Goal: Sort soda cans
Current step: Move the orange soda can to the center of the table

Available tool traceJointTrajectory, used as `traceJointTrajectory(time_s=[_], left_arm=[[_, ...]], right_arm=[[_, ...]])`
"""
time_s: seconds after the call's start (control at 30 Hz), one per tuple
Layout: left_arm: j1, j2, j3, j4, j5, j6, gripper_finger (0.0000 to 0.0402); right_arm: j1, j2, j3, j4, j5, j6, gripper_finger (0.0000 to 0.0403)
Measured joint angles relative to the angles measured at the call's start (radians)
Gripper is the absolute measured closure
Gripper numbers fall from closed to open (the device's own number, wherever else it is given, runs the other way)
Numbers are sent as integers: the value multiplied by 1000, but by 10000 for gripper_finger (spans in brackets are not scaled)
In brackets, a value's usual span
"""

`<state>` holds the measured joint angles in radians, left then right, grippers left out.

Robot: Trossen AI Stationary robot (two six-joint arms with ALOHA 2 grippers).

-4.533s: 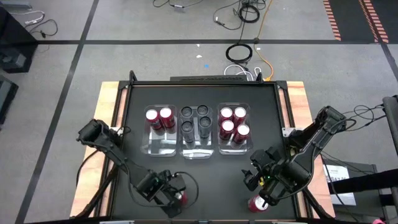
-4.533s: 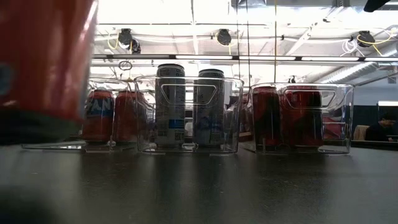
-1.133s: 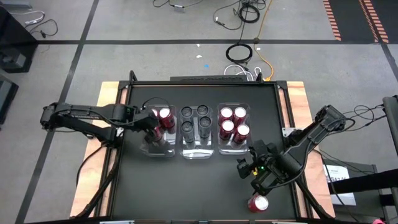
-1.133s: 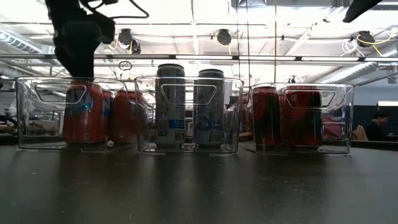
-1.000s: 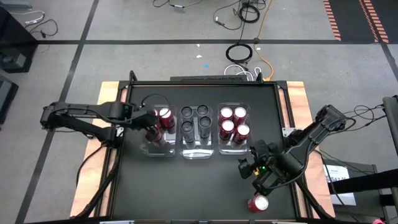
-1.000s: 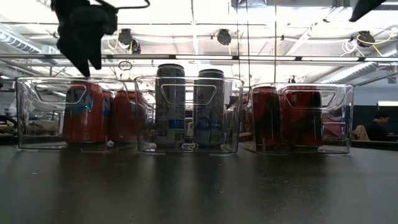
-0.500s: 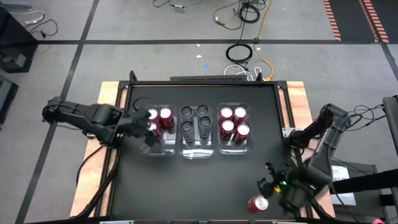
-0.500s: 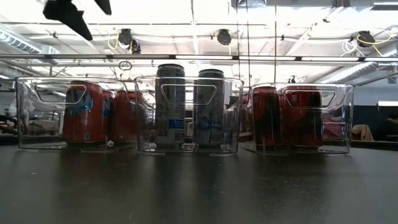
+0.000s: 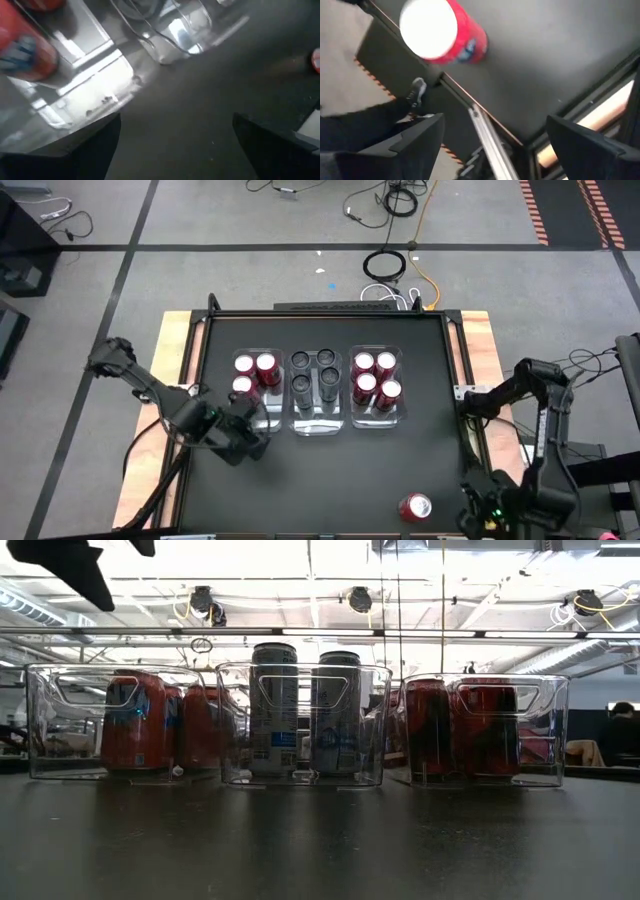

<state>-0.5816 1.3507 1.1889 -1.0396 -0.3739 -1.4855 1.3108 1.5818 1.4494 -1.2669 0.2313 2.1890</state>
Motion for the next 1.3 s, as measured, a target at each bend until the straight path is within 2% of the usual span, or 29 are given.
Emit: traceJointTrajectory(time_s=[0.1, 0.2, 0.33, 0.43, 0.67, 0.93, 1.3], left_arm=[[-12, 24, 0, 56, 15, -3, 8], [-13, 28, 0, 107, 25, -3, 8], [-13, 28, 0, 159, 25, -2, 8], [-13, 28, 11, 170, 29, -2, 8], [-12, 27, 26, 168, 29, -1, 8], [-12, 27, 26, 167, 29, -1, 8], [-1, 27, 26, 167, 29, 7, 8]], right_arm=[[25, 44, 0, 3, 25, 6, 62], [34, 95, 0, 42, 150, -20, 62], [28, 173, 0, 99, 265, -180, 62], [18, 228, 0, 109, 264, -288, 62], [-15, 305, 0, 125, 275, -334, 62], [-48, 315, 0, 119, 419, -349, 62], [-122, 315, 0, 144, 414, -474, 62]])
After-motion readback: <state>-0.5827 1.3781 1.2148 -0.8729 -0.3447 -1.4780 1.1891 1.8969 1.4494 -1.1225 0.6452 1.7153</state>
